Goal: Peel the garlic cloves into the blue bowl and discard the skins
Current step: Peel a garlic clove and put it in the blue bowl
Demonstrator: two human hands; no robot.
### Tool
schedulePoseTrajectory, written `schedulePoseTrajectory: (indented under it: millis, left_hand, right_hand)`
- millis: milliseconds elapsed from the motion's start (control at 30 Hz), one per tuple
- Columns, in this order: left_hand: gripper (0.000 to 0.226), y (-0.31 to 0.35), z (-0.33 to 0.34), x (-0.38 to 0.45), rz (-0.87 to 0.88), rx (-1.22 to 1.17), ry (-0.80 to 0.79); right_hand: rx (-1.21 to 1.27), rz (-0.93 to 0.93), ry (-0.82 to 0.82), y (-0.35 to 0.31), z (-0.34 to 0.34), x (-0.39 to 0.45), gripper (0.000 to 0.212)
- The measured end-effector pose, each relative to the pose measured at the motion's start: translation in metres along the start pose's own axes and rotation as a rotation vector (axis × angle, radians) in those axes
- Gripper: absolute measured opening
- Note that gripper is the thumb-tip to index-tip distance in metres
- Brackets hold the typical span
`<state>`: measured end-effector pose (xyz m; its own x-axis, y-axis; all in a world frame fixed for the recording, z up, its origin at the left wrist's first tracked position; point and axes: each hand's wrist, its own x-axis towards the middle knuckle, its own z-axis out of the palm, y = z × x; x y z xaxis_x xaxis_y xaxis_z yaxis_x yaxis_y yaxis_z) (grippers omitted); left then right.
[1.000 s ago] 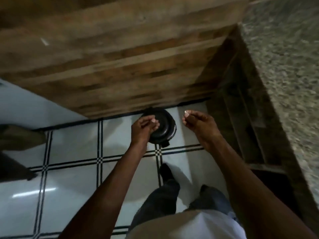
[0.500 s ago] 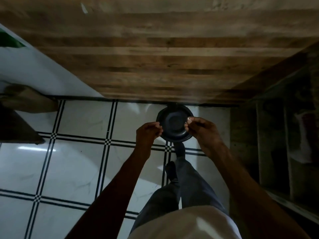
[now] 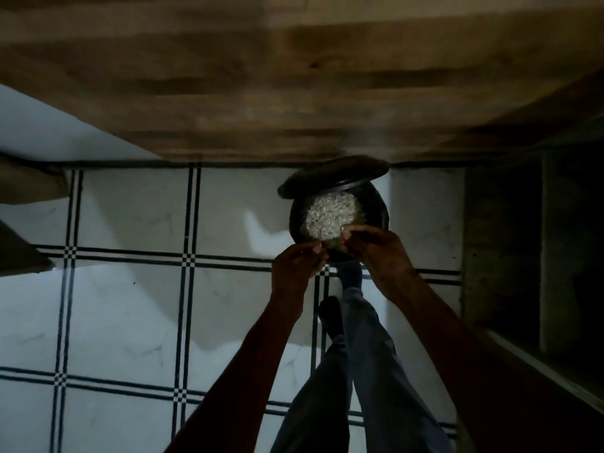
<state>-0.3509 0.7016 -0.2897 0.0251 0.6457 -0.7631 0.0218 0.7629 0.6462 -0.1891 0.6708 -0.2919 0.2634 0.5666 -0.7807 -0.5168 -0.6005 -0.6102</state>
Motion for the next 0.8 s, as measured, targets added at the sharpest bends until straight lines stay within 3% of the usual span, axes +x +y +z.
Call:
schedulePoseTrajectory:
  millis: [67, 167, 267, 367, 467, 633, 733, 800]
  left_hand:
    - [0.006, -0.023, -0.001, 0.032, -0.025, 0.006, 0.015]
    - [0.009, -0.054, 0.000, 0.079, -0.068, 0.057, 0.036]
    - [0.015, -0.075, 0.002, 0.125, -0.132, 0.094, -0.007]
    - [0.014, -0.089, 0.007, 0.161, -0.179, 0.090, -0.007]
    - [0.014, -0.088, 0.012, 0.174, -0.194, 0.135, 0.077]
    - [0.026, -0.085, 0.020, 0.183, -0.211, 0.192, 0.048]
    - [0.033, -0.075, 0.033, 0.186, -0.280, 0.180, -0.038]
    - [0.036, -0.068, 0.045, 0.191, -0.332, 0.112, -0.047]
  right_hand:
    - [-0.009, 0.022, 0.025, 0.021, 0.000, 0.030, 0.030]
    - [-0.041, 0.093, 0.056, 0.056, 0.000, 0.077, 0.011]
    - [-0.041, 0.203, 0.111, 0.084, -0.002, 0.125, 0.020]
    - [-0.105, 0.190, 0.183, 0.096, -0.005, 0.157, 0.032]
    - [-0.113, 0.216, 0.139, 0.095, -0.009, 0.170, 0.019]
    - [-0.248, 0.045, 0.158, 0.084, -0.008, 0.177, 0.007]
    - [-0.285, -0.168, 0.209, 0.075, 0.005, 0.177, 0.023]
    - [-0.419, -0.257, 0.124, 0.075, 0.014, 0.177, 0.025]
